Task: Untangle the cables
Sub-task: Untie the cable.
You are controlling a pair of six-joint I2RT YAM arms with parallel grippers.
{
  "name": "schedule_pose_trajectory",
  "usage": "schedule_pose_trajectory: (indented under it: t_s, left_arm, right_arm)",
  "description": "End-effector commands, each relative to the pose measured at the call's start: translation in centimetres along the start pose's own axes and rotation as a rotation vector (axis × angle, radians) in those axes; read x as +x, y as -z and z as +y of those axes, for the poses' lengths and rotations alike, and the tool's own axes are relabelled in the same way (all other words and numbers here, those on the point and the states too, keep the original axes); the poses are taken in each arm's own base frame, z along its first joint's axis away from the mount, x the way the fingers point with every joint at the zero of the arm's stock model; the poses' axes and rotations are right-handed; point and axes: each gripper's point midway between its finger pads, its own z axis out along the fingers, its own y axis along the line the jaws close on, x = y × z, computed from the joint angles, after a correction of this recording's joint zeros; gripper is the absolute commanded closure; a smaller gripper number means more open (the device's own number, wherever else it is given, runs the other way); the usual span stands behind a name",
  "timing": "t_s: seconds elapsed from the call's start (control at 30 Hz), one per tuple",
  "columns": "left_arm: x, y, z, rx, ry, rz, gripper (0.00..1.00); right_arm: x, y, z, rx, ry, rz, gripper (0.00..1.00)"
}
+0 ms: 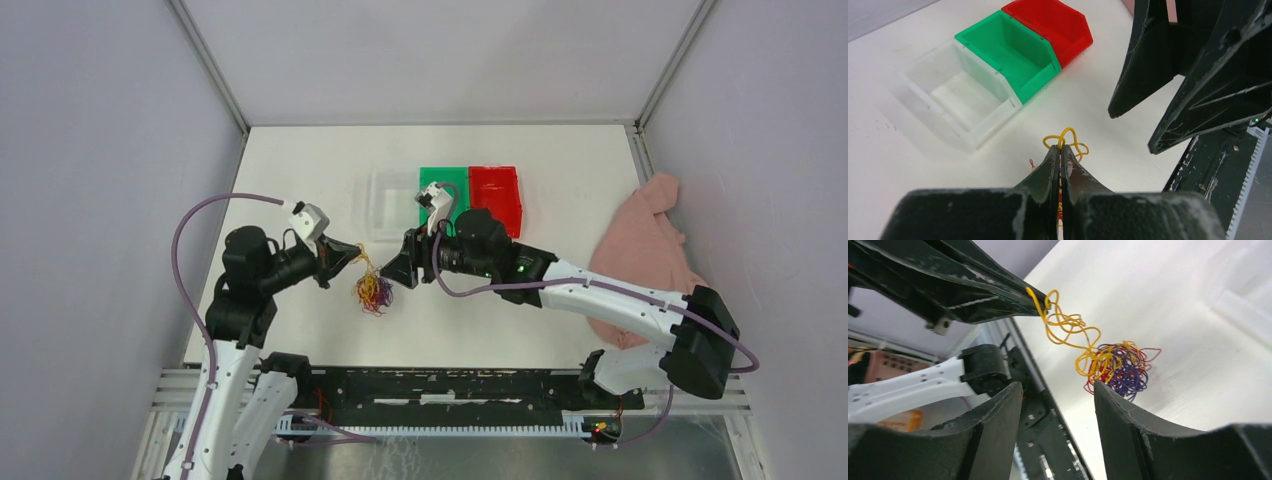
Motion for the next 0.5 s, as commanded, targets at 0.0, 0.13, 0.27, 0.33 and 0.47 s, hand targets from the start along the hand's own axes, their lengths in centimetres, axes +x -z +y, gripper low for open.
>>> schedule_pose_trajectory:
  t_s: [0.0, 0.13, 0.27, 0.33, 0.47]
  left_arm:
    - [-2.5, 0.3, 1.3, -0.102, 0.060, -0.070, 0.97]
    - [-2.3, 0.3, 1.4, -0.113, 0.087, -0.066, 0.97]
    - [-1.9, 0.4, 1.5, -0.126, 0.090, -0.057, 0.97]
    - [-1.7, 0.4, 1.6, -0.131, 0.089, -0.053, 0.97]
    - [-1.1, 0.4, 2.0, -0.149, 0.081, -0.042, 0.97]
  right_arm:
    - [-1.7, -1.8, -1.4, 0.104, 0.184, -0.112, 0.40]
    - [-1.7, -3.7, -1.6, 0.146, 0.261, -0.148, 0.43]
    - [-2.3, -5.3, -2.4, 0.190, 0.272, -0.191, 0.45]
    - [-2.4, -5.9, -2.3, 0.180, 0.272, -0.204, 0.45]
    - [-2.6, -6.5, -2.2, 0.176, 0.265, -0.229, 0.46]
